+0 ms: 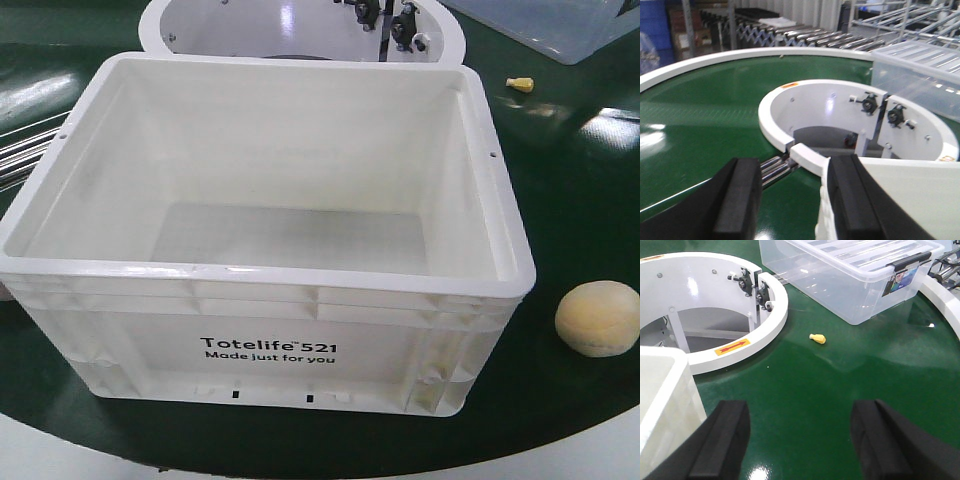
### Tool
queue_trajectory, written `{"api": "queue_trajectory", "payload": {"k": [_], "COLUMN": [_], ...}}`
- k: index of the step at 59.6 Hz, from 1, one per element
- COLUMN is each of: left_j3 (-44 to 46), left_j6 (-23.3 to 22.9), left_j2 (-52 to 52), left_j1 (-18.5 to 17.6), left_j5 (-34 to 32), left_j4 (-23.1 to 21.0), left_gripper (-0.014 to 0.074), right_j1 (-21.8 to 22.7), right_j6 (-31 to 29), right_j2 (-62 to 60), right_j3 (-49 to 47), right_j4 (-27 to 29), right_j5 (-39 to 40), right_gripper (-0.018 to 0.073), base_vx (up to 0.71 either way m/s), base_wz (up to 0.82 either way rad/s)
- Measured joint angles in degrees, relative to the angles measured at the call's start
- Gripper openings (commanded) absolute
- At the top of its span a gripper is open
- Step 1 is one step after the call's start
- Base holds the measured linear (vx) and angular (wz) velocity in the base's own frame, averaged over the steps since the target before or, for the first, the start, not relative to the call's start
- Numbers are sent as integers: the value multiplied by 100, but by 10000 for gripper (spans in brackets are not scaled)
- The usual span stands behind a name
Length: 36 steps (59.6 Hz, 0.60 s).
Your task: Place moving items into box and shelve
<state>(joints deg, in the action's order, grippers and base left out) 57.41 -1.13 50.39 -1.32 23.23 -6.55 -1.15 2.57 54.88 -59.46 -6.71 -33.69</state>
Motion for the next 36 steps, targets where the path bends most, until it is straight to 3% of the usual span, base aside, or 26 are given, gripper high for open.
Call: {"api": "queue_trajectory", "payload": {"k": [10,22,36], "left_j3": [734,902,902], "left_j6": [-64,-701,-516], "left_j2": [874,1779,2604], "left_j1": [337,773,887], "left_j5": [814,1427,2167], "left_j4": [78,78,104], "left_gripper": [445,445,445], "right_j1": [0,0,0], "right_j6": [-94,3,481], "right_j2": [726,1785,2585], "right_j3": [-698,-787,-787], "right_j4": [1,291,427], "right_j5": [-626,-1079,-1617], "right_gripper": [503,503,503], "base_vx": [0,0,0], "base_wz": [0,0,0]}}
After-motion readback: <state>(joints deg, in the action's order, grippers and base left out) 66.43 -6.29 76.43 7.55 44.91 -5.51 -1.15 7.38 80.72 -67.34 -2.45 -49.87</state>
